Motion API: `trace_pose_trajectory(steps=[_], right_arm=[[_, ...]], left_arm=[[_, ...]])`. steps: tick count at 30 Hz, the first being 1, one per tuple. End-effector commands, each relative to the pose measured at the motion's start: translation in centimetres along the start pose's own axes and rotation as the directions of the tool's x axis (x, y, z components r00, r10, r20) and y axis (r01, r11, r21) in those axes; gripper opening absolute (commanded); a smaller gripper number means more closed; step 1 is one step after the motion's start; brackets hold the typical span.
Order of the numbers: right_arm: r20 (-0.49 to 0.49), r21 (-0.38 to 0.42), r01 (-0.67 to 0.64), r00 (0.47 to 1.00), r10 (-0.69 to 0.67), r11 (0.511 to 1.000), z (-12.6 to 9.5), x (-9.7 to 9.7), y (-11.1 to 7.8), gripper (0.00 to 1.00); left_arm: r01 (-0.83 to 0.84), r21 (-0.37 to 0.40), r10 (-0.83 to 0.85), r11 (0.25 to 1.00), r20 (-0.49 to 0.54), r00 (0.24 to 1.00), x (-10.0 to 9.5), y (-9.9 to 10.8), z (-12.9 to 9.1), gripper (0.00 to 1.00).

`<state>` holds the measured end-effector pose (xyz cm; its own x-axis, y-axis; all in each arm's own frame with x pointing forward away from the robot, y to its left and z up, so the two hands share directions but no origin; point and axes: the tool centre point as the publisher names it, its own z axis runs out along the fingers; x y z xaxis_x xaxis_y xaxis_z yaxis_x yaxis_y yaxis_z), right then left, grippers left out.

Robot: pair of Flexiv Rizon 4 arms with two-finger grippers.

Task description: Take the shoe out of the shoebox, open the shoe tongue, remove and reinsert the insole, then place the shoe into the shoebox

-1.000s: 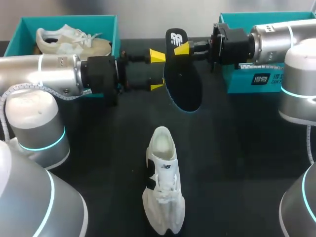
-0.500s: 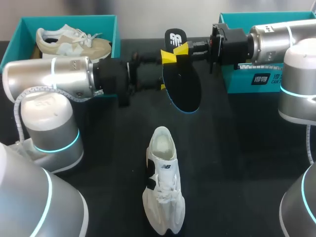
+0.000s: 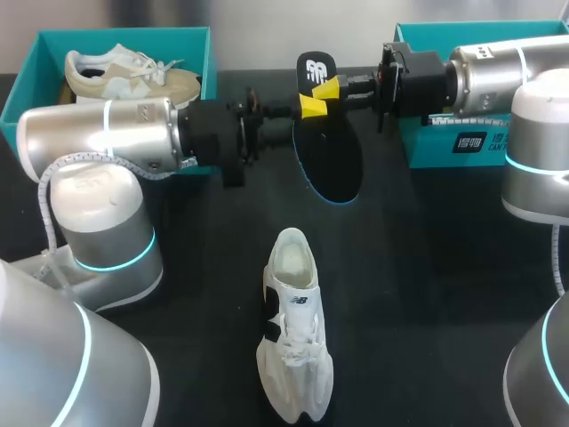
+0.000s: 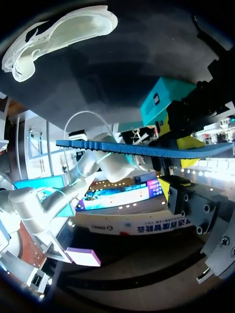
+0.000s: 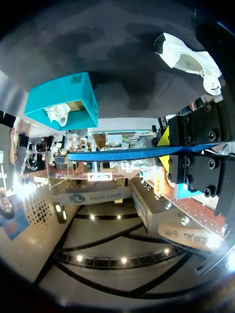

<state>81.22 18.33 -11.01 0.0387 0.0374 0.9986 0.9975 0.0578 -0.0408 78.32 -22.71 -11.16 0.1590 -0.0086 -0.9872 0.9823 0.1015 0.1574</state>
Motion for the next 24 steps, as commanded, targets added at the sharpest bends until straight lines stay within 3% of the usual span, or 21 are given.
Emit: trace_pose_trajectory(steps=[1, 7, 8, 9, 17, 18, 19, 20, 24], right_arm=[[0.002, -0.001, -0.001, 1.0, 0.001, 1.0, 0.2, 0.0, 0.0, 0.0], [0.002, -0.001, -0.001, 1.0, 0.001, 1.0, 0.2, 0.0, 0.0, 0.0], [0.002, -0.001, -0.001, 1.0, 0.001, 1.0, 0.2, 0.0, 0.0, 0.0], [0.002, -0.001, -0.001, 1.0, 0.001, 1.0, 0.2, 0.0, 0.0, 0.0], [0.002, -0.001, -0.001, 1.0, 0.001, 1.0, 0.2, 0.0, 0.0, 0.0], [-0.011, 0.0, 0.001, 1.0, -0.001, 1.0, 0.1, 0.1, 0.0, 0.12], [-0.004, -0.008, 0.01, 1.0, -0.01, 1.0, 0.1, 0.1, -0.1, 0.71], [-0.008, -0.018, 0.015, 1.0, -0.015, 1.0, 0.0, 0.2, -0.1, 1.0], [-0.017, -0.036, 0.027, 0.999, -0.028, 0.999, -0.8, 0.3, -0.6, 1.0]], left_arm=[[-0.005, -0.002, 0.005, 1.0, 0.003, 1.0, -0.2, -0.3, -0.3, 0.42], [-0.01, -0.002, 0.01, 1.0, -0.001, 1.0, -0.2, -0.6, -0.3, 0.21], [-0.011, -0.002, 0.011, 1.0, -0.002, 1.0, -0.2, -0.6, -0.3, 0.05], [-0.012, -0.001, 0.012, 1.0, -0.002, 1.0, -0.2, -0.7, -0.3, 0.0], [-0.027, 0.005, 0.027, 1.0, -0.006, 1.0, -0.4, -0.8, -0.2, 0.0], [-0.029, 0.006, 0.029, 1.0, -0.006, 1.0, -0.4, -0.8, -0.3, 0.0], [-0.03, 0.006, 0.03, 1.0, -0.007, 1.0, -0.5, -0.8, -0.5, 0.0], [-0.034, 0.003, 0.034, 0.999, -0.009, 0.999, -0.4, -0.9, -0.7, 0.0], [-0.035, -0.005, 0.035, 0.999, -0.032, 0.999, 0.0, -1.2, -2.2, 0.0]])
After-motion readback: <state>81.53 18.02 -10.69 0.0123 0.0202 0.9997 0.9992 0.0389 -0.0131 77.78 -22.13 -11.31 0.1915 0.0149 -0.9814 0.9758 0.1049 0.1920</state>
